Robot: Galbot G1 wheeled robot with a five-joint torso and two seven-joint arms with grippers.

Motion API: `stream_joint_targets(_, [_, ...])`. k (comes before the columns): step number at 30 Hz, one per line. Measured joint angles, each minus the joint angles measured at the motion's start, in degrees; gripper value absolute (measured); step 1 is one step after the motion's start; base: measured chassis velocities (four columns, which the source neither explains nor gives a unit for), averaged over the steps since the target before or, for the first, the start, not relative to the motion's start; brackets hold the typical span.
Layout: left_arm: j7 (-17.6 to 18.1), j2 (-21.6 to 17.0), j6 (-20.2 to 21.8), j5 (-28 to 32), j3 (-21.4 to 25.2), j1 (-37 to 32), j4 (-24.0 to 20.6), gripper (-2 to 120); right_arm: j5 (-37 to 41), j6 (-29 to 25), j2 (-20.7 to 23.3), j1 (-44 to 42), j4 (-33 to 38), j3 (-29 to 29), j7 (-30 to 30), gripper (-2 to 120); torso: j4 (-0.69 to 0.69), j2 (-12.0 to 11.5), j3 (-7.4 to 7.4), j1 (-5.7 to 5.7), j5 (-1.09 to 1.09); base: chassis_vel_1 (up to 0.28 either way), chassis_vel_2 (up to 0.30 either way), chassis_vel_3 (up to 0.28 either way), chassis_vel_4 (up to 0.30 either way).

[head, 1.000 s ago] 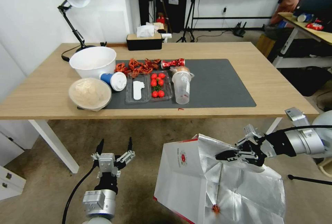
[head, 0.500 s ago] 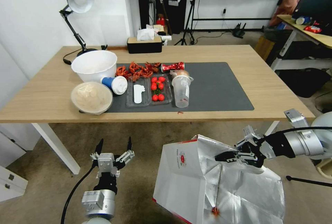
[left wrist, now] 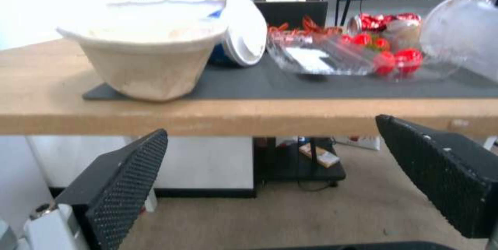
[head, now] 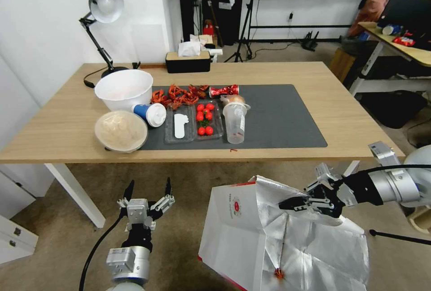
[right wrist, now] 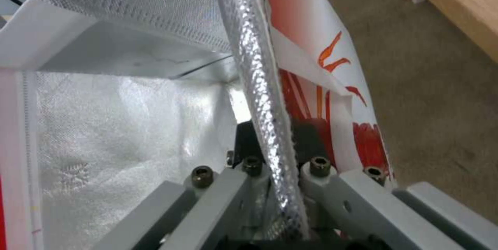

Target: Pick up the food delivery bag from the floor and place it on the table.

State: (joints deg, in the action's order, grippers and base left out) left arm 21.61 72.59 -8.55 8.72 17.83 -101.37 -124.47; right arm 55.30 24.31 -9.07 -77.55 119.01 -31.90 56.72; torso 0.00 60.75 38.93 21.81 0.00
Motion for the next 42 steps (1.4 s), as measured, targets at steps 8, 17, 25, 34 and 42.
stream_joint_targets(8, [0.09, -0.05, 0.09, 0.29, -0.05, 0.24, -0.06, 100, -0.02, 0.17, -0.04, -0.05, 0.27, -0.02, -0.21, 0, 0.0, 2.25, 1.25, 1.01, 0.0, 0.0, 0.0, 0.0, 0.0])
stream_joint_targets(17, [0.76, 0.14, 0.22, 0.32, -0.13, 0.02, 0.27, 100, 0.08, 0.22, 0.26, -0.16, 0.39, -0.22, -0.36, 0, 0.0, 4.1, 2.31, 1.81, 0.0, 0.0, 0.0, 0.0, 0.0])
stream_joint_targets(25, [0.85, 0.02, -0.51, 0.32, 0.02, -0.28, 0.21, 100, 0.01, 0.22, 0.15, -0.53, 0.99, -0.22, -0.69, 0, 0.0, 4.04, 2.29, 1.8, 0.0, 0.0, 0.0, 0.0, 0.0])
stream_joint_targets(34, [0.85, 0.16, -0.9, 0.03, -0.05, -0.44, 0.22, 100, 0.19, 0.22, 0.18, -0.69, 1.79, -0.41, -0.76, 0, 0.0, 3.81, 2.14, 1.68, 0.0, 0.0, 0.0, 0.0, 0.0])
stream_joint_targets(42, [0.93, 0.32, -1.0, -0.18, 0.12, -0.61, 0.35, 100, 1.23, 0.04, -0.87, -0.44, 2.4, -1.53, -0.77, 0, 0.0, 3.64, 2.05, 1.61, 0.0, 0.0, 0.0, 0.0, 0.0])
